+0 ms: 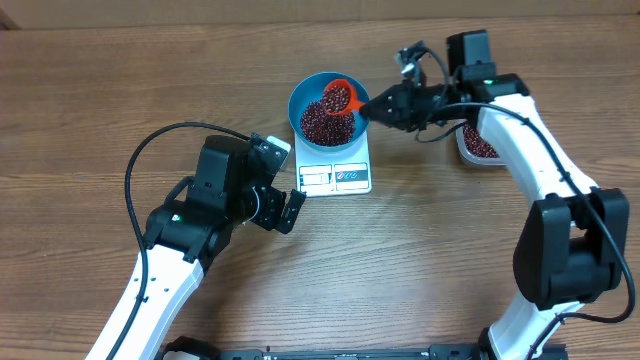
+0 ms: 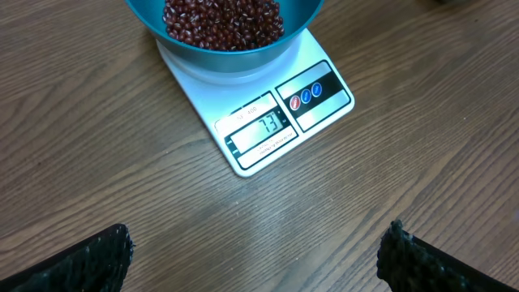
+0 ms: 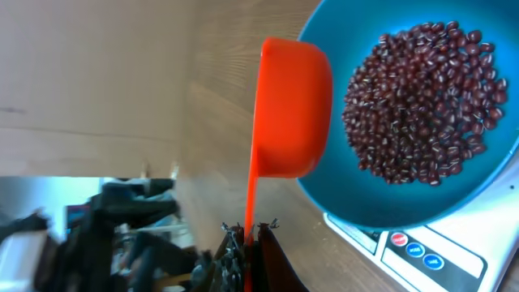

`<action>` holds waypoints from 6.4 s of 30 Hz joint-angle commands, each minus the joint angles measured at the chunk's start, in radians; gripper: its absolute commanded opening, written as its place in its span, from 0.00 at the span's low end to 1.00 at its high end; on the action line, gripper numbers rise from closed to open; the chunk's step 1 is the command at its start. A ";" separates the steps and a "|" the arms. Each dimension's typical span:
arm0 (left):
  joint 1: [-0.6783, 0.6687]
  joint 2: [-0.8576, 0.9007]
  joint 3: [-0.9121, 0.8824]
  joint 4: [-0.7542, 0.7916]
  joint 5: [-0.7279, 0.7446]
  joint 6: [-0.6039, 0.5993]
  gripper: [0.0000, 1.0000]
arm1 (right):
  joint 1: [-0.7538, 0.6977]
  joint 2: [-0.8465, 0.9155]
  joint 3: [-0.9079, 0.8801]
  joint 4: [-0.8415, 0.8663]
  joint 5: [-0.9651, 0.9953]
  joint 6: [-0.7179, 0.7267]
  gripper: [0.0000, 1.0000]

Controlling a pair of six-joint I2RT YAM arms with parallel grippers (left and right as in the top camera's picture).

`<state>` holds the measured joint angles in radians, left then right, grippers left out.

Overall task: Scoop item into bowl and weigh 150g on scale
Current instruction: 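Lift the filled scoop and carry it over the blue bowl, then tip the scoop to pour beans into the blue bowl, then carry the empty scoop back to the bean tub with the right gripper, then lower the scoop into the bean tub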

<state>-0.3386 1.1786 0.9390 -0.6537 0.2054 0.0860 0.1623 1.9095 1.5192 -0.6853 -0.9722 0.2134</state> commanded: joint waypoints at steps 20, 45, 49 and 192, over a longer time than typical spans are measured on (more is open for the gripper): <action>0.005 0.000 -0.006 0.003 -0.003 0.023 1.00 | 0.276 -0.013 0.091 0.008 0.909 -0.145 0.04; 0.005 0.000 -0.006 0.003 -0.003 0.023 1.00 | 0.362 -0.029 0.126 -0.055 1.125 -0.212 0.04; 0.005 0.000 -0.006 0.003 -0.003 0.023 0.99 | 0.349 -0.032 0.126 -0.067 1.101 -0.209 0.04; 0.005 0.000 -0.006 0.003 -0.003 0.023 0.99 | -0.370 -0.224 0.116 -0.354 0.899 -0.244 0.04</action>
<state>-0.3386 1.1786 0.9390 -0.6540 0.2054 0.0860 -0.2016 1.6650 1.6215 -1.0328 -0.0925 -0.0231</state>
